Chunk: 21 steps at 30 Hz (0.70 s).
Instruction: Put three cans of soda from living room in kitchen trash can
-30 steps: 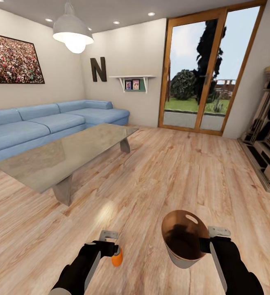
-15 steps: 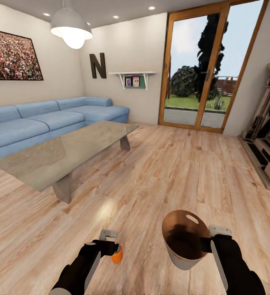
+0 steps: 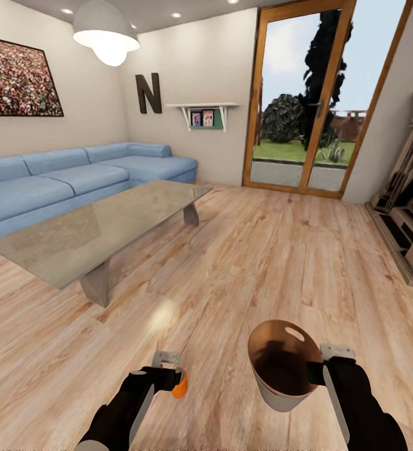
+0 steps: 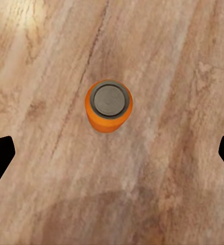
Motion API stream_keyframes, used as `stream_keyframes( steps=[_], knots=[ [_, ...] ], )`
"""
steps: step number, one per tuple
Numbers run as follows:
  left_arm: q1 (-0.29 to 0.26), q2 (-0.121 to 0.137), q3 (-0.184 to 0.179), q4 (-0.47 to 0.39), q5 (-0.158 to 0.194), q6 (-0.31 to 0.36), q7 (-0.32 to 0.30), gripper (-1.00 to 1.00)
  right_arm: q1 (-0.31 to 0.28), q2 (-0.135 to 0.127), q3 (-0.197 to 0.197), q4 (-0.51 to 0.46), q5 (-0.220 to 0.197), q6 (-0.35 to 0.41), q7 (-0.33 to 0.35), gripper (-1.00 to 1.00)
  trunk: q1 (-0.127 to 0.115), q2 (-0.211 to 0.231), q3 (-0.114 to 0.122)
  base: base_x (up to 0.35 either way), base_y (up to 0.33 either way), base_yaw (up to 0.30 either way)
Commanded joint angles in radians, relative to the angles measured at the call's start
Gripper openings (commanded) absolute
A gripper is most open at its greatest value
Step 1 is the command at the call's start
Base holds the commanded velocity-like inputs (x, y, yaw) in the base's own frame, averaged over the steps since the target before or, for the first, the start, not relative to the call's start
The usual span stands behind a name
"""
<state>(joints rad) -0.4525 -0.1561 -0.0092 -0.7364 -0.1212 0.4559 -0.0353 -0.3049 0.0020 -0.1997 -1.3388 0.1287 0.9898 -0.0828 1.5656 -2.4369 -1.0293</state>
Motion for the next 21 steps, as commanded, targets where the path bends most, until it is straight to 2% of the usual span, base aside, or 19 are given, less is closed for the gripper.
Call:
stream_keyframes(
  steps=[1, 13, 21],
  knots=[
    [0.000, 0.000, 0.000, 0.000, 0.000, 0.000, 0.000, 1.00, 0.000, 0.000, 0.000, -0.004, -0.006, 0.000, 0.001, -1.00, 0.000, 0.000, -0.002, 0.000, 0.000, 0.000],
    [0.000, 0.000, 0.000, 0.000, 0.000, 0.000, 0.000, 1.00, 0.000, 0.000, -0.001, -0.059, -0.006, 0.056, 0.002, -1.00, 0.000, 0.000, -0.021, 0.000, 0.000, 0.000],
    [0.000, 0.000, 0.000, 0.000, 0.000, 0.000, 0.000, 1.00, 0.000, -0.004, -0.021, -0.092, -0.006, 0.057, 0.003, -1.00, 0.000, 0.000, -0.034, 0.000, 0.000, 0.000]
  ],
)
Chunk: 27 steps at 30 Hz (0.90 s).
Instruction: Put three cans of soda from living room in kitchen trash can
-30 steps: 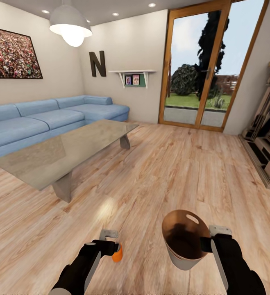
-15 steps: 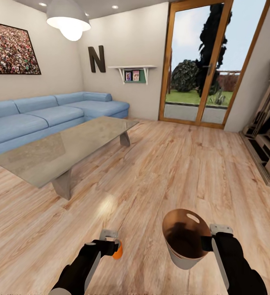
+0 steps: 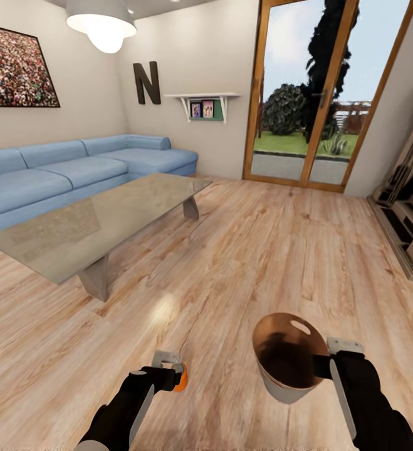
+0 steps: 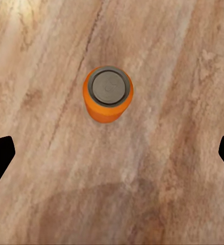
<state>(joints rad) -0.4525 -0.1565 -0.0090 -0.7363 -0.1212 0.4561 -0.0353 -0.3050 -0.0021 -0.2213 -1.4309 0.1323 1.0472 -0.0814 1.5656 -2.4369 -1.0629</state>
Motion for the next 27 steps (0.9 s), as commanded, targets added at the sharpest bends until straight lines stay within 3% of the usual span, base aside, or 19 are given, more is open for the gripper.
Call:
stream_keyframes(
  steps=[1, 27],
  knots=[
    [0.000, 0.000, 0.000, 0.000, 0.000, 0.000, 0.000, 1.00, 0.000, 0.000, -0.001, -0.004, -0.010, 0.000, 0.002, -1.00, 0.000, 0.000, -0.002, 0.000, 0.000, 0.000],
    [0.000, 0.000, 0.001, -0.001, 0.000, 0.000, 0.000, 1.00, 0.000, -0.001, -0.006, -0.020, -0.010, 0.000, 0.003, -1.00, 0.000, 0.000, -0.043, 0.000, 0.000, 0.000]
  ],
)
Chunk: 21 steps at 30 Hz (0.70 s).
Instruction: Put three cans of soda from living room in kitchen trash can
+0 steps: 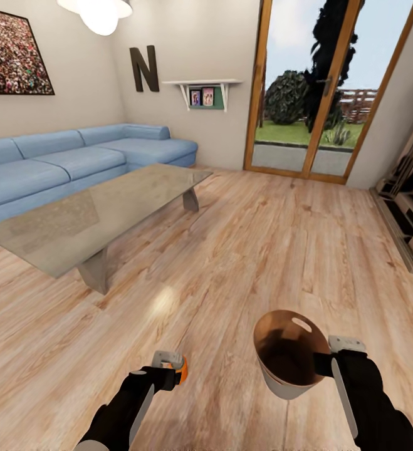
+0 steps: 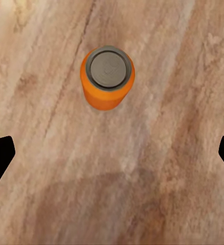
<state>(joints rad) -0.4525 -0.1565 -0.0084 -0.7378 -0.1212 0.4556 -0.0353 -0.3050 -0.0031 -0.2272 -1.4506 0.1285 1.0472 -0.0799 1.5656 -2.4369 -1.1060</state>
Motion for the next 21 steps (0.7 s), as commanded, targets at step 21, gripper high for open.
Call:
stream_keyframes(
  steps=[21],
  knots=[
    [0.000, 0.001, 0.001, 0.002, -0.001, -0.001, -0.055, 1.00, 0.000, 0.003, 0.000, -0.016, -0.006, 0.000, 0.001, -1.00, 0.000, 0.000, -0.018, 0.100, 0.000, 0.000]
  ],
)
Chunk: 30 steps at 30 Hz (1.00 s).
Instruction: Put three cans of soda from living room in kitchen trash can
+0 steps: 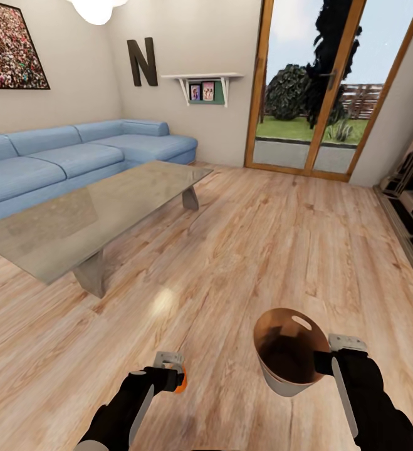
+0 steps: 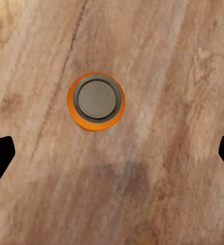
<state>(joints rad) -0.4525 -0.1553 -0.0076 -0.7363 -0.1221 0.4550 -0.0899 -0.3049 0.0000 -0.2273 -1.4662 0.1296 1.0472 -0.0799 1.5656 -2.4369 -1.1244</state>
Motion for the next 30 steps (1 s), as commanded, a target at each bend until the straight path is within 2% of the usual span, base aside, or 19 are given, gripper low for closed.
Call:
stream_keyframes(
  steps=[1, 19, 30],
  knots=[
    [0.000, 0.000, 0.000, 0.000, 0.000, 0.000, 0.000, 1.00, 0.000, 0.000, 0.000, 0.000, -0.007, 0.000, 0.001, -1.00, 0.000, 0.000, 0.000, 0.007, 0.000, 0.000],
    [0.000, 0.000, 0.003, 0.000, 0.000, 0.001, 0.001, 1.00, 0.000, -0.001, 0.001, 0.000, -0.008, 0.000, 0.002, -1.00, 0.000, 0.000, 0.000, 0.098, 0.000, 0.000],
    [0.000, 0.000, 0.001, 0.000, -0.001, 0.001, 0.001, 1.00, 0.000, -0.001, 0.001, 0.000, -0.007, 0.000, 0.002, -1.00, 0.000, 0.000, -0.016, 0.001, 0.000, 0.000]
  ],
)
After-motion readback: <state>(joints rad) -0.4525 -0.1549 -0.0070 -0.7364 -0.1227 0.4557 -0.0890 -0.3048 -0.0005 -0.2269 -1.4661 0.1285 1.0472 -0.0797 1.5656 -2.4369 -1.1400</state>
